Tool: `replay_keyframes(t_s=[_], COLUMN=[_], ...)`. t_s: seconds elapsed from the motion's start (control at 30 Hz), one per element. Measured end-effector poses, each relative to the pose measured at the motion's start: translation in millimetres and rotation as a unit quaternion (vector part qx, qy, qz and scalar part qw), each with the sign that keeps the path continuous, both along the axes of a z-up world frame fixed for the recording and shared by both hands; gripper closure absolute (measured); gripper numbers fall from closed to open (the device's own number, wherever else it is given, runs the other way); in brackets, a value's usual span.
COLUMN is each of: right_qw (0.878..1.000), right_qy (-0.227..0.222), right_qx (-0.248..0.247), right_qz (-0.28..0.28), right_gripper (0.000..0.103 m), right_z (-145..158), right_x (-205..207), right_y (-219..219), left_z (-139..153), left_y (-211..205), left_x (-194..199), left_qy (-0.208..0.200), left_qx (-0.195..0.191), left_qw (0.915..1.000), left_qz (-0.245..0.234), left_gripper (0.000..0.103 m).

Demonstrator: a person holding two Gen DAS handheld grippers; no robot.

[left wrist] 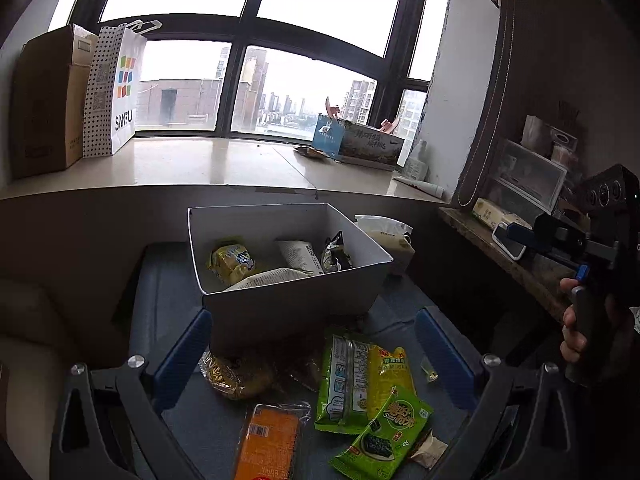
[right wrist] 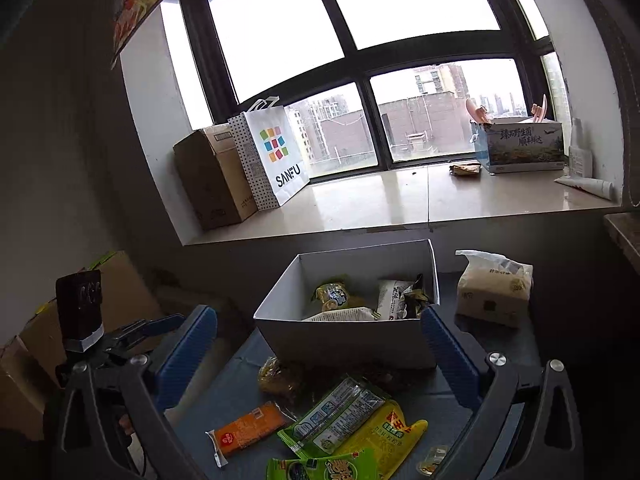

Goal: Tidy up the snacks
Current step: 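Drop the white bag into the box with the left gripper while the right gripper places the black-silver bag there, then grasp the orange cake package with the left gripper while the right gripper grasps the beige wrapped snack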

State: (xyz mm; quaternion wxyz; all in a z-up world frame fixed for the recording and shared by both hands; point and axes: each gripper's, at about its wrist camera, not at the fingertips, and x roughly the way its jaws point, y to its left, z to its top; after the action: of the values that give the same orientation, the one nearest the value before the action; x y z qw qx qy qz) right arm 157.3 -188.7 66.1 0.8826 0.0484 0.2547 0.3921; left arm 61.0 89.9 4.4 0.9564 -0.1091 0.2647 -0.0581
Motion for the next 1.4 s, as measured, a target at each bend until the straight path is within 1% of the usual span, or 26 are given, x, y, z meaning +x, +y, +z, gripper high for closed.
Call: replay_keyframes(t_s=[0.13,0.2,0.3,0.4,0.5,0.6,0.73,0.83,0.9,0.97,1.07,1.1,1.23,1.27,1.3,1.33,1.37,1.4], right_qw=[1.000,0.999,0.998,0.995,0.992,0.991,0.991,0.991,0.990,0.990,0.989,0.988,0.987,0.986,0.986,0.985,0.985,0.984], right_qy=[0.001,0.018,0.053,0.071,0.083,0.090,0.088,0.087,0.087,0.086,0.083,0.082,0.076,0.074,0.074,0.074,0.073,0.072], right_qx=[-0.025,-0.034,-0.044,-0.073,-0.091,-0.094,-0.097,-0.100,-0.104,-0.113,-0.125,-0.128,-0.144,-0.148,-0.151,-0.155,-0.158,-0.161], right_qz=[-0.005,-0.015,-0.015,-0.021,-0.030,-0.036,-0.034,-0.029,-0.026,-0.024,-0.017,-0.015,-0.004,-0.003,-0.001,0.001,0.002,0.004], right_gripper=[0.000,0.000,0.000,0.000,0.000,0.000,0.000,0.000,0.000,0.000,0.000,0.000,0.000,0.000,0.000,0.000,0.000,0.000], right_z=[-17,-34,-62,-85,-99,-106,-107,-109,-110,-112,-115,-117,-120,-122,-123,-124,-125,-126], right_x=[-28,-38,-49,-57,-59,-59,-60,-61,-62,-64,-67,-67,-71,-72,-73,-74,-74,-75], right_y=[-14,-22,-34,-42,-49,-53,-52,-48,-45,-41,-35,-33,-25,-23,-21,-20,-18,-17], left_z=[-16,-28,-44,-59,-72,-91,-125,-148,-158,-166,-180,-181,-183,-184,-185,-182,-179,-177], left_y=[-9,-13,-18,-25,-31,-31,-23,-16,-13,-9,-4,-5,-11,-14,-18,-19,-19,-16], left_x=[-20,-27,-34,-37,-32,-22,-3,7,13,19,28,28,30,30,29,27,25,24], left_qy=[0.021,0.038,0.058,0.079,0.104,0.134,0.185,0.210,0.219,0.232,0.255,0.251,0.256,0.256,0.256,0.250,0.245,0.246], left_qx=[0.013,0.021,0.026,0.049,0.073,0.070,0.070,0.064,0.067,0.075,0.070,0.076,0.096,0.109,0.131,0.133,0.134,0.128], left_qw=[0.9995,0.9988,0.9977,0.9952,0.9912,0.9869,0.9787,0.9731,0.9703,0.9669,0.9611,0.9618,0.9586,0.9573,0.9549,0.9555,0.9572,0.9583], left_qz=[-0.021,-0.022,-0.024,-0.032,-0.037,-0.057,-0.056,-0.069,-0.078,-0.075,-0.078,-0.080,-0.079,-0.077,-0.074,-0.082,-0.076,-0.069], left_gripper=[0.000,0.000,0.000,0.000,0.000,0.000,0.000,0.000,0.000,0.000,0.000,0.000,0.001,0.002,0.006,0.018,0.027,0.037])
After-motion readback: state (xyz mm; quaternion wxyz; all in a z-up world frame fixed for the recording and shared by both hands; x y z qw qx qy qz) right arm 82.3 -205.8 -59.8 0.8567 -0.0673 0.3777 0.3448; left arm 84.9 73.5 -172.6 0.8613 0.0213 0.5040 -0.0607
